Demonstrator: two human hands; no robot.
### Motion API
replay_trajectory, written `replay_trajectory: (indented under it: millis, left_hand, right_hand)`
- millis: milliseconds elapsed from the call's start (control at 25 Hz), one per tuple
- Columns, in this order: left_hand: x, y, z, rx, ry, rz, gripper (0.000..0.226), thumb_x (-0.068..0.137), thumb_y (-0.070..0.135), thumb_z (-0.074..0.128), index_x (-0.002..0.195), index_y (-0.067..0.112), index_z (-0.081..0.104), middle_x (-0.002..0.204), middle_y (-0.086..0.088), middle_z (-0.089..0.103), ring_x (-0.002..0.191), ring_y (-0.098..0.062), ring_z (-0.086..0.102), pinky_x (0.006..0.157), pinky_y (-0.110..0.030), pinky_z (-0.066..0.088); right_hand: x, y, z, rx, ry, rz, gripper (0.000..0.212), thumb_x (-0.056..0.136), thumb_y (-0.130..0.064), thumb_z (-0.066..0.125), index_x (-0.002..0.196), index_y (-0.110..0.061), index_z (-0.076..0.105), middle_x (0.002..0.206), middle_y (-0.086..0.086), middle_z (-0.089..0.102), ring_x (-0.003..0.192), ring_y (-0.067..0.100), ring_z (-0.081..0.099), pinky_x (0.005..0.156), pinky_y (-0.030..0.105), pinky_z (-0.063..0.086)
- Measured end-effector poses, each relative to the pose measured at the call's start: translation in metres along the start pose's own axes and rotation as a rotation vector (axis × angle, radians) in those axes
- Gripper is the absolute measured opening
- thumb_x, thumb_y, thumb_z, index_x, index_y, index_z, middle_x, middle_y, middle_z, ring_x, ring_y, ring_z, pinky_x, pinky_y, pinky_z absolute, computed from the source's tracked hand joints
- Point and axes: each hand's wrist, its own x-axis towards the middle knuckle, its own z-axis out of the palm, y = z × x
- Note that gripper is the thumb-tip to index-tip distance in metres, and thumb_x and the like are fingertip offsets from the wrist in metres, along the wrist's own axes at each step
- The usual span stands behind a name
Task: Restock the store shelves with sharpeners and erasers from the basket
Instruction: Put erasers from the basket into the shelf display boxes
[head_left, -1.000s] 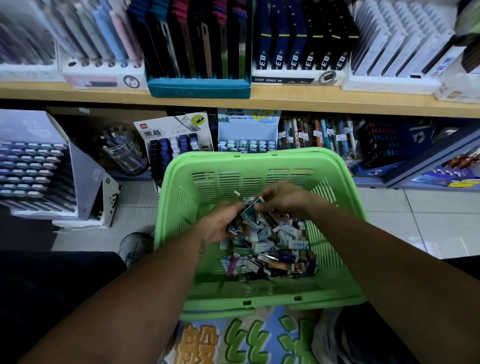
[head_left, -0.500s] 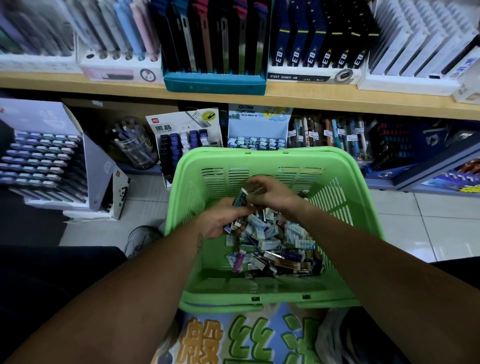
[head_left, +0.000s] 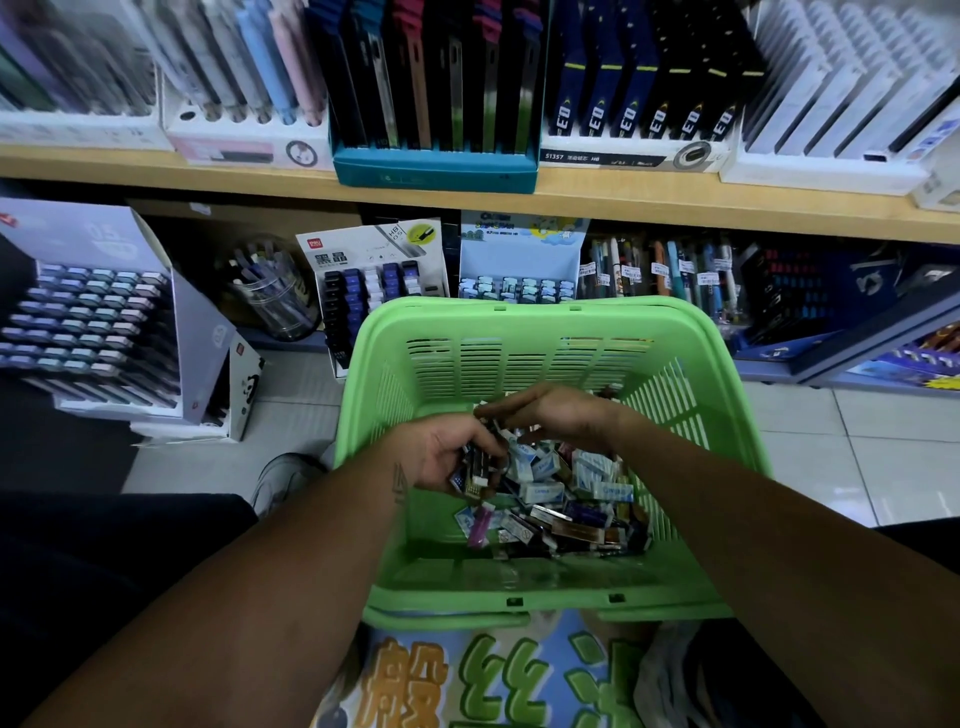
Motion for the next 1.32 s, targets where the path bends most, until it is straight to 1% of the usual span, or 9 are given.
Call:
replay_trajectory:
  millis: [120,280,480,640,760,880,1040,1200,1320]
  left_hand:
    - [0.002,-0.002,0.007,0.053,0.070,0.000,0.013,0.092,0.004,0.061,0.105,0.006,0.060,0.081,-0.006,0.068,0.071,-0.020,0.066,0.062,-0.036,0.054]
    - [0.020,-0.004,0.002,-0.044,0.424,0.202,0.031,0.085,-0.002,0.071,0.112,-0.005,0.055,0.102,-0.017,0.067,0.081,-0.024,0.066,0.070,-0.034,0.060]
    - [0.044,-0.007,0.000,0.131,0.604,0.274,0.049,0.085,0.002,0.073,0.128,-0.001,0.051,0.112,-0.012,0.061,0.099,-0.027,0.060,0.084,-0.033,0.052]
    - [0.056,0.002,0.005,0.317,0.697,0.300,0.031,0.088,0.009,0.069,0.117,0.002,0.062,0.107,-0.015,0.067,0.092,-0.028,0.065,0.070,-0.029,0.049]
    - [0.062,0.010,0.010,0.329,0.653,0.301,0.013,0.087,0.005,0.066,0.099,0.008,0.063,0.088,-0.011,0.063,0.077,-0.024,0.059,0.064,-0.025,0.046]
    - [0.067,0.014,0.021,0.256,0.536,0.323,0.015,0.081,-0.001,0.067,0.093,0.008,0.067,0.085,-0.012,0.065,0.070,-0.021,0.057,0.063,-0.026,0.043]
    - [0.069,0.018,0.014,0.001,0.476,0.240,0.019,0.078,-0.013,0.060,0.084,0.004,0.064,0.064,-0.012,0.057,0.051,-0.020,0.051,0.050,-0.024,0.041]
    - [0.069,0.017,0.008,-0.027,0.396,0.173,0.018,0.077,-0.015,0.059,0.076,0.003,0.061,0.058,-0.011,0.054,0.045,-0.020,0.050,0.047,-0.023,0.041]
    - [0.066,0.012,0.011,-0.089,0.351,0.175,0.017,0.079,-0.015,0.058,0.080,0.002,0.061,0.052,-0.008,0.054,0.040,-0.017,0.049,0.043,-0.022,0.041]
  right_hand:
    - [0.006,0.004,0.001,-0.023,0.054,0.005,0.039,0.094,0.003,0.054,0.122,-0.019,0.070,0.129,-0.001,0.067,0.116,0.016,0.060,0.096,0.037,0.052]
    - [0.028,0.034,-0.010,-0.613,0.594,0.155,0.019,0.090,-0.011,0.062,0.104,-0.003,0.071,0.098,0.016,0.071,0.090,0.029,0.068,0.082,0.042,0.058]
    - [0.033,0.050,0.010,-0.692,0.629,0.188,0.045,0.085,-0.046,0.072,0.109,-0.010,0.062,0.100,0.013,0.067,0.094,0.032,0.065,0.075,0.037,0.053]
    - [0.044,0.054,0.013,-0.643,0.704,0.178,0.030,0.086,-0.038,0.070,0.102,-0.013,0.068,0.099,0.012,0.072,0.091,0.033,0.069,0.075,0.039,0.058]
    - [0.043,0.052,0.014,-0.722,0.768,0.156,0.018,0.088,-0.030,0.067,0.095,-0.014,0.071,0.092,0.010,0.073,0.085,0.032,0.070,0.069,0.036,0.057]
    - [0.040,0.052,0.022,-0.888,0.794,0.153,0.019,0.094,-0.025,0.060,0.094,-0.010,0.071,0.091,0.011,0.072,0.083,0.030,0.071,0.066,0.033,0.053]
    - [0.045,0.055,0.023,-0.861,0.792,0.108,0.019,0.091,-0.032,0.065,0.095,-0.014,0.071,0.091,0.007,0.071,0.080,0.025,0.070,0.059,0.026,0.041]
    - [0.046,0.063,0.017,-0.871,0.777,-0.044,0.026,0.081,-0.022,0.077,0.104,-0.016,0.068,0.108,0.004,0.064,0.089,0.026,0.067,0.065,0.030,0.051]
    - [0.044,0.066,0.017,-1.027,0.781,-0.105,0.028,0.084,-0.015,0.073,0.110,-0.012,0.065,0.104,0.010,0.070,0.095,0.029,0.065,0.075,0.035,0.052]
